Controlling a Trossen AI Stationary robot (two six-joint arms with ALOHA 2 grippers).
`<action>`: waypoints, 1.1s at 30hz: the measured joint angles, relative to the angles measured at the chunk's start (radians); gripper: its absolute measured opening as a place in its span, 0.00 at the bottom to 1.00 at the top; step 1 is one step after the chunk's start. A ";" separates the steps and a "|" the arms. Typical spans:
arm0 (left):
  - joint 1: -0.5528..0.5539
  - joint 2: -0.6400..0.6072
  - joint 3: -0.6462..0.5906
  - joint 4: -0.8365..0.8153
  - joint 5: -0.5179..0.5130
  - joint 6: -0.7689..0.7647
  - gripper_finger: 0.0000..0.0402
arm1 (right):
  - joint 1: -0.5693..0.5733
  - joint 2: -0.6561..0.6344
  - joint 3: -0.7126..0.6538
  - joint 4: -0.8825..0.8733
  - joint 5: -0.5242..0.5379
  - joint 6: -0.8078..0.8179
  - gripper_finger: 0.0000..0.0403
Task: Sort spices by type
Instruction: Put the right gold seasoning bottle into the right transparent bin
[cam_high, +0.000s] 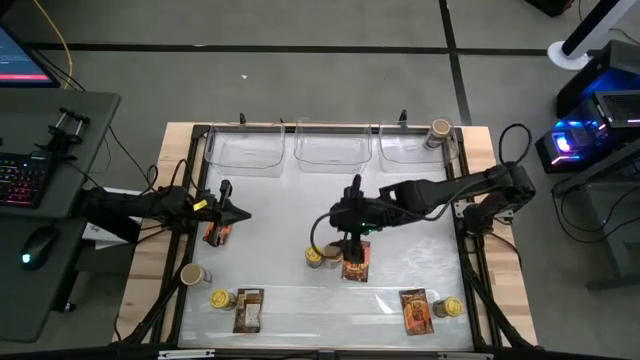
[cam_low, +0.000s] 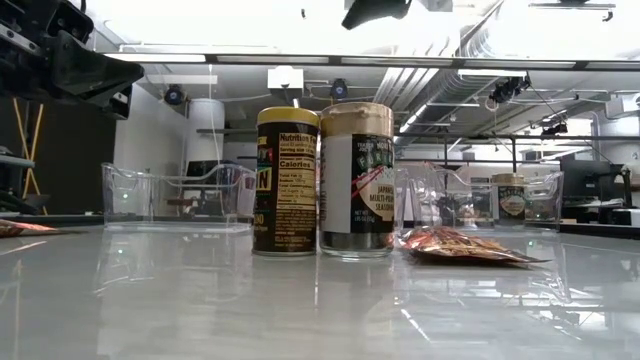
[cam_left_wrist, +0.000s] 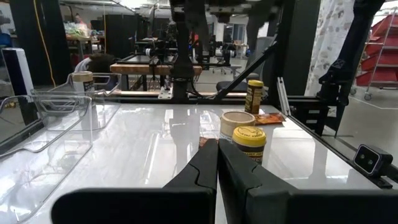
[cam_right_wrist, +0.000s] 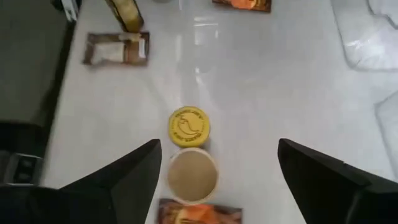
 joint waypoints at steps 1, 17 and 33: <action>0.000 0.000 0.000 0.000 0.000 0.000 0.00 | 0.008 0.012 0.000 0.001 0.009 -0.018 0.79; 0.000 0.000 0.000 0.000 0.000 0.000 0.00 | 0.075 0.176 0.000 -0.008 -0.008 0.086 0.79; 0.000 0.000 0.000 0.000 0.000 0.000 0.00 | 0.072 0.197 0.000 -0.002 0.011 0.085 0.79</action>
